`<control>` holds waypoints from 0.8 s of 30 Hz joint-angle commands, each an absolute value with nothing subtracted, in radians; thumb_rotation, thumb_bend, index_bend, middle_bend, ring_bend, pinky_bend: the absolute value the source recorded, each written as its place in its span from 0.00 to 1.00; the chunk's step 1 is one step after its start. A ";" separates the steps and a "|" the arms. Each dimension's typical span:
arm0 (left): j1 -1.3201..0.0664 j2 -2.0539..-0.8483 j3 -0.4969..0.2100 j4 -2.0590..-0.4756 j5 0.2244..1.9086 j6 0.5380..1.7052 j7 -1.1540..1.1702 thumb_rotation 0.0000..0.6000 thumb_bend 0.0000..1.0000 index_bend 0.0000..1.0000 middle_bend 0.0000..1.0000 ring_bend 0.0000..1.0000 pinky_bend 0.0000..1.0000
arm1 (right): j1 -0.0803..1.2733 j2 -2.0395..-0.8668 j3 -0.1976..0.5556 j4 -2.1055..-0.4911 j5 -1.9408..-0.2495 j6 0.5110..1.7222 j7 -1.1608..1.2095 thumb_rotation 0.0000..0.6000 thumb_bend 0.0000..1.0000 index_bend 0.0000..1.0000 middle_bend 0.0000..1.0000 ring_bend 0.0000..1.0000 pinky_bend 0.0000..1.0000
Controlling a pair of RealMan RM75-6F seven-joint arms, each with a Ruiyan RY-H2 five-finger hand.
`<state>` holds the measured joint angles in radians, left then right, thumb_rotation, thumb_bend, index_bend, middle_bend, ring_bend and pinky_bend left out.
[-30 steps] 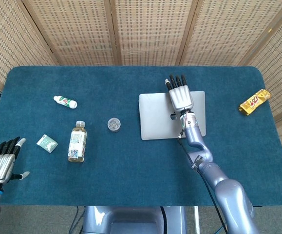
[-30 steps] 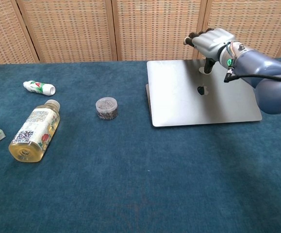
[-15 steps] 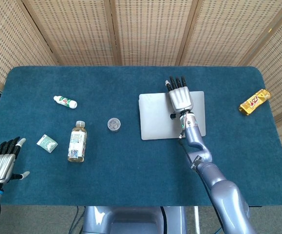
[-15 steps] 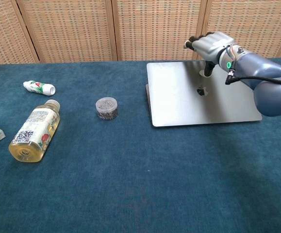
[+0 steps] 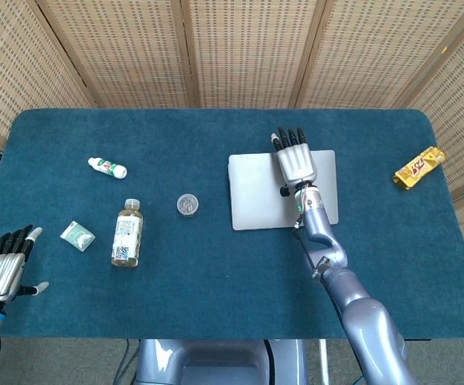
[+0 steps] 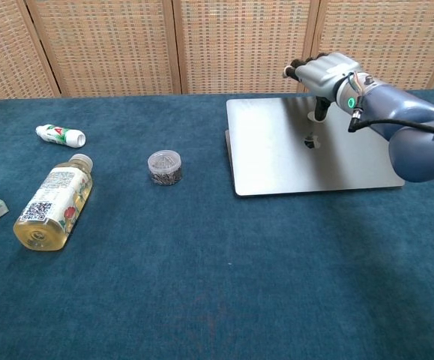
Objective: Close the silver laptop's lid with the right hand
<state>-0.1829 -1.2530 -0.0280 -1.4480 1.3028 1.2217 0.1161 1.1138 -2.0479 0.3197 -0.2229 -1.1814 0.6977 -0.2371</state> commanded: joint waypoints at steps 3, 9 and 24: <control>-0.184 -1.255 -0.027 -1.447 1.303 1.219 0.119 1.00 0.00 0.00 0.00 0.00 0.00 | 1.120 -2.054 0.323 -0.205 -1.182 0.681 -0.233 1.00 0.00 0.00 0.00 0.00 0.00; -0.183 -1.255 -0.028 -1.447 1.303 1.224 0.120 1.00 0.00 0.00 0.00 0.00 0.00 | 1.124 -2.064 0.324 -0.185 -1.184 0.661 -0.228 1.00 0.00 0.00 0.00 0.00 0.00; -0.194 -1.264 -0.040 -1.434 1.281 1.204 0.119 1.00 0.00 0.00 0.00 0.00 0.00 | 1.133 -2.077 0.327 -0.130 -1.188 0.594 -0.211 1.00 0.00 0.00 0.00 0.00 0.00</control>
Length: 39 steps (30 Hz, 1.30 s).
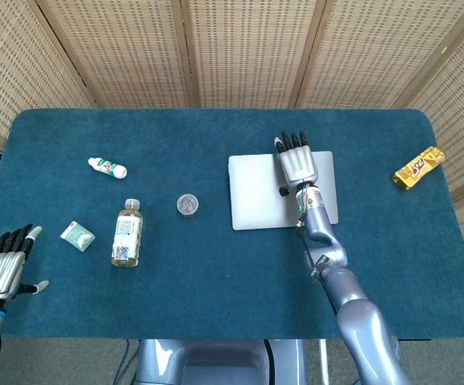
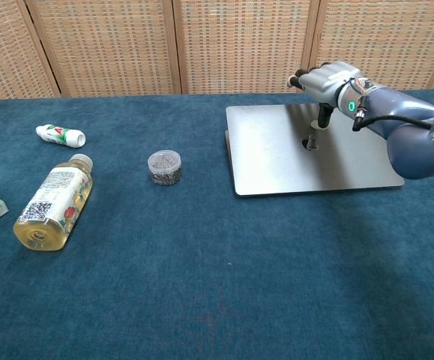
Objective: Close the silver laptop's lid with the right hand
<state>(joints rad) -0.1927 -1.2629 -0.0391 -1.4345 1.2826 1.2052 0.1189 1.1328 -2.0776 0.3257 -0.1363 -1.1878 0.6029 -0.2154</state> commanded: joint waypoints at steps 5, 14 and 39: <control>-0.201 -1.269 -0.041 -1.429 1.272 1.188 0.124 1.00 0.00 0.00 0.00 0.00 0.00 | 1.126 -2.073 0.325 -0.118 -1.192 0.577 -0.203 1.00 0.00 0.00 0.00 0.00 0.00; -0.198 -1.269 -0.039 -1.429 1.274 1.196 0.125 1.00 0.00 0.00 0.00 0.00 0.00 | 1.118 -2.076 0.323 -0.113 -1.196 0.574 -0.198 1.00 0.00 0.00 0.00 0.00 0.00; -0.198 -1.267 -0.037 -1.429 1.278 1.195 0.114 1.00 0.00 0.00 0.00 0.00 0.00 | 1.118 -2.095 0.327 -0.102 -1.199 0.565 -0.211 1.00 0.00 0.00 0.00 0.00 0.00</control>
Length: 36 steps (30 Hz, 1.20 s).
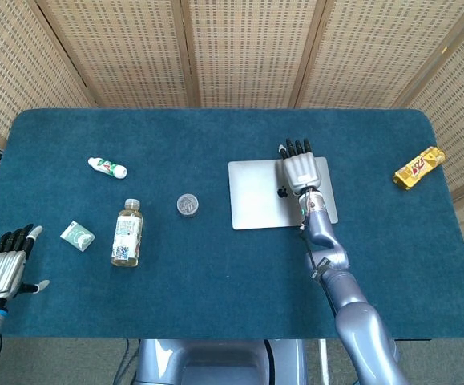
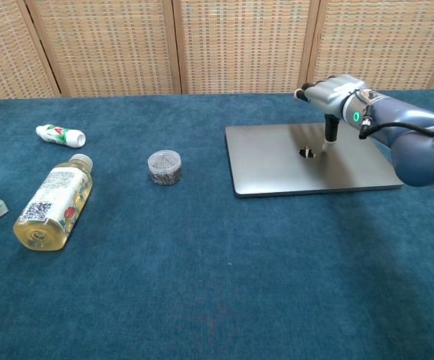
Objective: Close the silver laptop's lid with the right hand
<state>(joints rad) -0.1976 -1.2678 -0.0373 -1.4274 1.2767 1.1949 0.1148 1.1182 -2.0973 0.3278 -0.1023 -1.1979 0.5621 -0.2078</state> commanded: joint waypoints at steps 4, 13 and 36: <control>-0.196 -1.265 -0.037 -1.432 1.284 1.202 0.109 1.00 0.00 0.00 0.00 0.00 0.00 | 1.114 -2.089 0.327 -0.095 -1.201 0.595 -0.232 1.00 0.00 0.00 0.00 0.00 0.00; -0.193 -1.259 -0.036 -1.441 1.299 1.216 0.099 1.00 0.00 0.00 0.00 0.00 0.00 | 1.094 -2.011 0.365 -0.147 -1.176 0.782 -0.232 1.00 0.00 0.00 0.00 0.00 0.00; -0.149 -1.244 -0.041 -1.484 1.379 1.364 0.094 1.00 0.00 0.00 0.00 0.00 0.00 | 0.393 -1.366 0.088 -1.296 -1.362 1.397 0.042 1.00 0.00 0.00 0.00 0.00 0.00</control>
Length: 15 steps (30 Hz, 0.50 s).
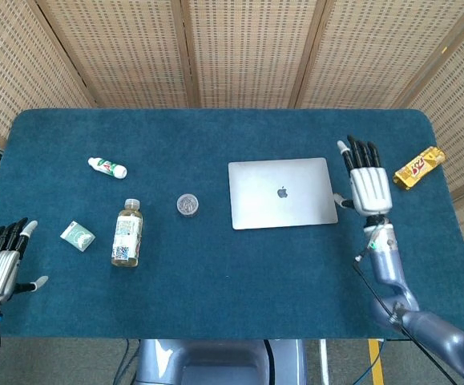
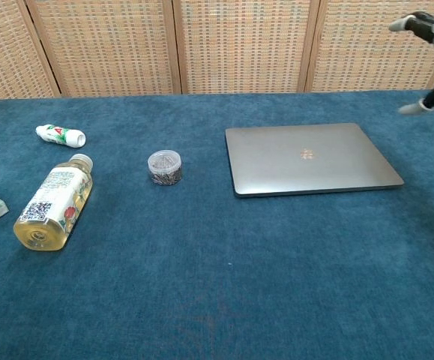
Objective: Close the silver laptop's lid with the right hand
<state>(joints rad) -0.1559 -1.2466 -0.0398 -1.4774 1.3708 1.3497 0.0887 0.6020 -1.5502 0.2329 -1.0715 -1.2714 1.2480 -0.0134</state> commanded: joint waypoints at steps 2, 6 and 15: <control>-0.147 -1.243 -0.040 -1.486 1.379 1.367 0.097 1.00 0.00 0.00 0.00 0.00 0.00 | 0.370 -1.352 0.069 -1.314 -1.378 1.416 0.044 1.00 0.00 0.00 0.00 0.00 0.00; -0.142 -1.243 -0.040 -1.492 1.388 1.383 0.108 1.00 0.00 0.00 0.00 0.00 0.00 | 0.309 -1.323 0.024 -1.345 -1.419 1.466 0.060 1.00 0.00 0.00 0.00 0.00 0.00; -0.134 -1.242 -0.033 -1.508 1.410 1.404 0.121 1.00 0.00 0.00 0.00 0.00 0.00 | 0.210 -1.295 -0.022 -1.379 -1.502 1.574 0.069 1.00 0.00 0.00 0.00 0.00 0.00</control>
